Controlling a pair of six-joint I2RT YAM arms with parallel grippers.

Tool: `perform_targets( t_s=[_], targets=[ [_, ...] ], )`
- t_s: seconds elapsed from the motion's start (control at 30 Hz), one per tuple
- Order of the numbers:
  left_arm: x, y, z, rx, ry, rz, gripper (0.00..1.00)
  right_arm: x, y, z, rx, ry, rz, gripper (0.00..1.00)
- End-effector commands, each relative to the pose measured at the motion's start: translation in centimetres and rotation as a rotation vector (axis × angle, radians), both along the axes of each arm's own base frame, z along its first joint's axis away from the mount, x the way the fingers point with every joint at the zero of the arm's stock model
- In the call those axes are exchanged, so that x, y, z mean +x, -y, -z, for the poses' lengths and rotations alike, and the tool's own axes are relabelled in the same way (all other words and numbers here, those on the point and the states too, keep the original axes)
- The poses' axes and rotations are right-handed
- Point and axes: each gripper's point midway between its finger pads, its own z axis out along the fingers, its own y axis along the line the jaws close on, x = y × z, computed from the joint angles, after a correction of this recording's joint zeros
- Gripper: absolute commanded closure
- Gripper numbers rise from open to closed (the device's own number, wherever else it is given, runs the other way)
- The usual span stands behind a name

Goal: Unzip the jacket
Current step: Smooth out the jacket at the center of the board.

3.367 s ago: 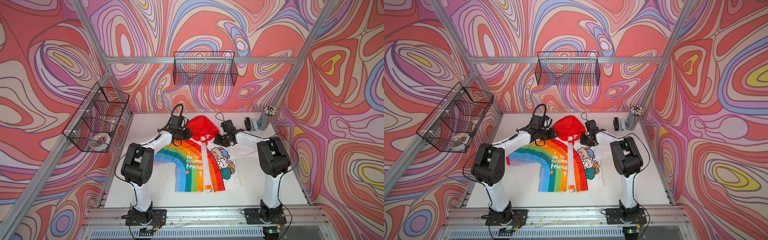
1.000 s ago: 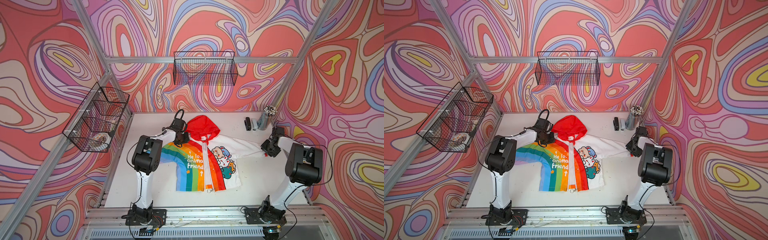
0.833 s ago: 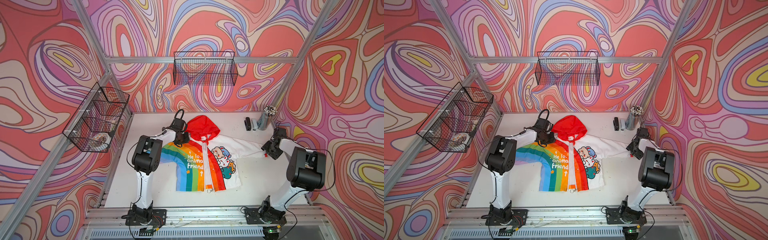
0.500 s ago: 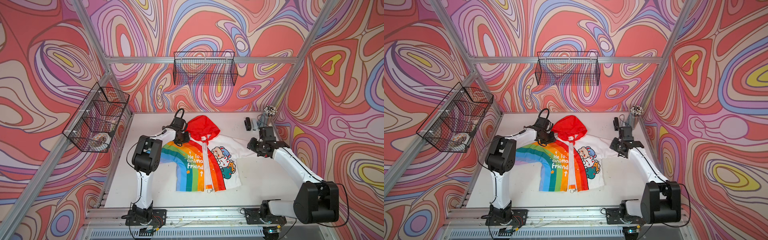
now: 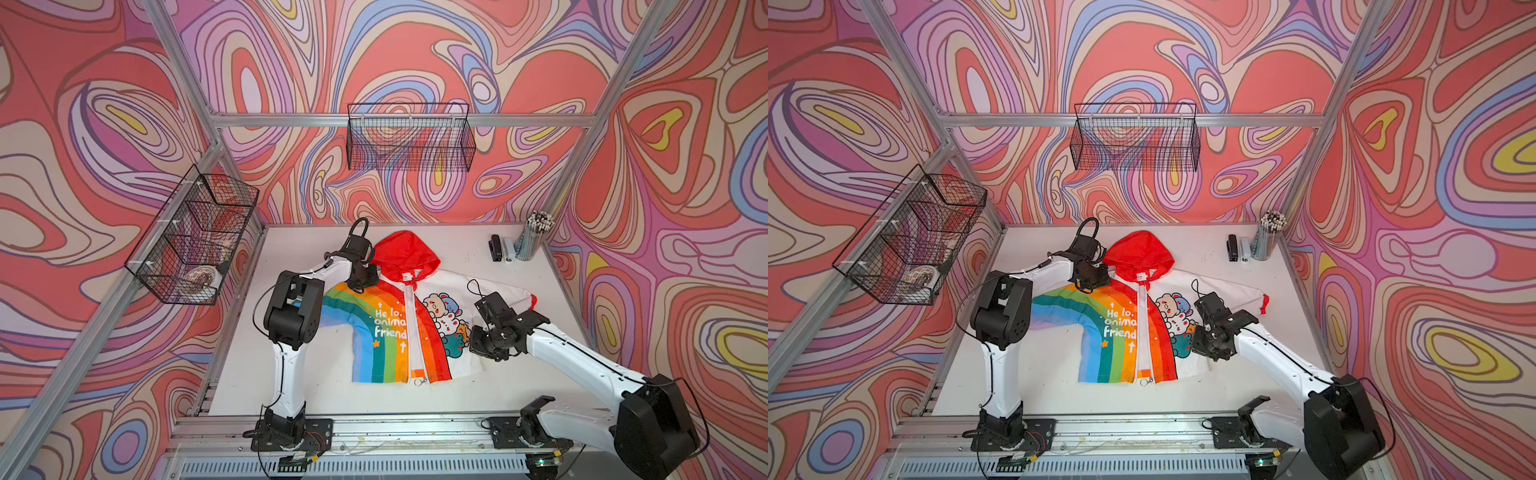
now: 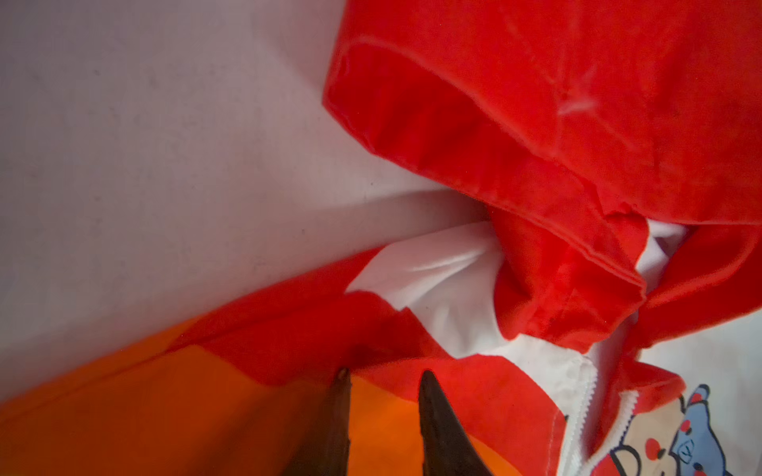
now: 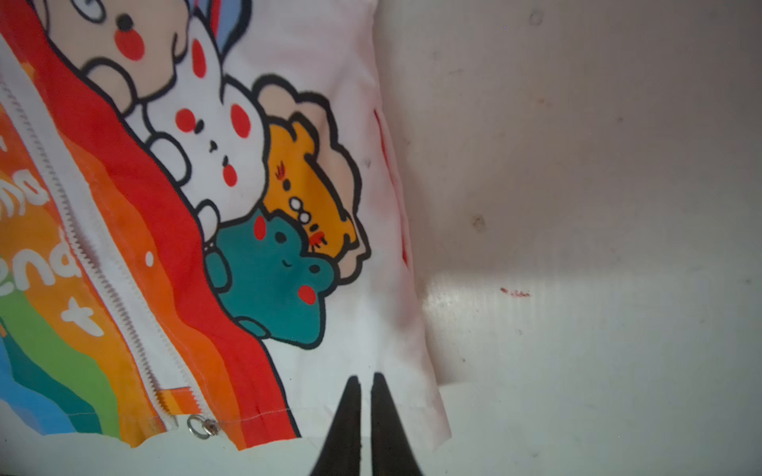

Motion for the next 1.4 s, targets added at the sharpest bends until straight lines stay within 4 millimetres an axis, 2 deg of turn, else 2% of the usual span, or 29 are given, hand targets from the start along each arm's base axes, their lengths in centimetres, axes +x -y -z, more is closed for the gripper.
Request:
perform_targets(
  t_s=[0.0,0.2,0.4,0.6,0.7,0.8,0.93,1.03,1.1,1.13,1.23,1.37],
  targets=[
    [0.1,-0.5,0.1,0.024,-0.016,-0.013,0.70,-0.4,-0.6,1.3,0.026,-0.032,0.012,0.93],
    [0.0,-0.6,0.3,0.026,-0.022,-0.013,0.70,-1.5,0.5,3.8,-0.036,-0.094,0.041,0.96],
    [-0.1,-1.0,0.4,0.049,-0.029,-0.024,0.70,-2.7,2.1,3.7,-0.110,-0.116,0.060,0.97],
    [-0.2,-1.5,0.5,0.068,-0.035,-0.035,0.70,-3.8,1.9,3.8,-0.132,-0.141,0.053,0.97],
    [0.1,-1.1,0.1,0.049,-0.029,-0.029,0.68,-3.7,1.6,2.9,-0.127,-0.115,0.048,0.97],
    [0.8,-0.2,-2.2,0.003,0.012,-0.008,0.62,-1.6,0.9,-0.2,-0.073,0.037,0.054,0.94],
    [2.0,0.1,-7.6,-0.018,0.105,-0.001,0.50,1.6,-0.5,-3.8,-0.002,0.217,0.039,0.92],
    [1.7,-0.7,-11.0,-0.001,0.175,-0.015,0.42,3.9,-2.6,-4.4,0.063,0.264,0.013,0.93],
    [0.8,-1.7,-12.6,0.020,0.222,-0.035,0.42,5.1,-4.4,-4.2,0.119,0.272,-0.018,0.96],
    [0.0,-2.4,-13.3,0.031,0.246,-0.051,0.45,5.7,-5.2,-4.1,0.146,0.276,-0.029,0.98],
    [-2.7,-5.1,-12.7,0.068,0.256,-0.111,0.52,7.1,-7.1,-4.2,0.210,0.293,-0.063,1.00],
    [-6.7,-10.7,-10.2,0.094,0.220,-0.239,0.56,7.6,-11.5,-4.9,0.379,0.304,-0.210,1.00]
  ],
)
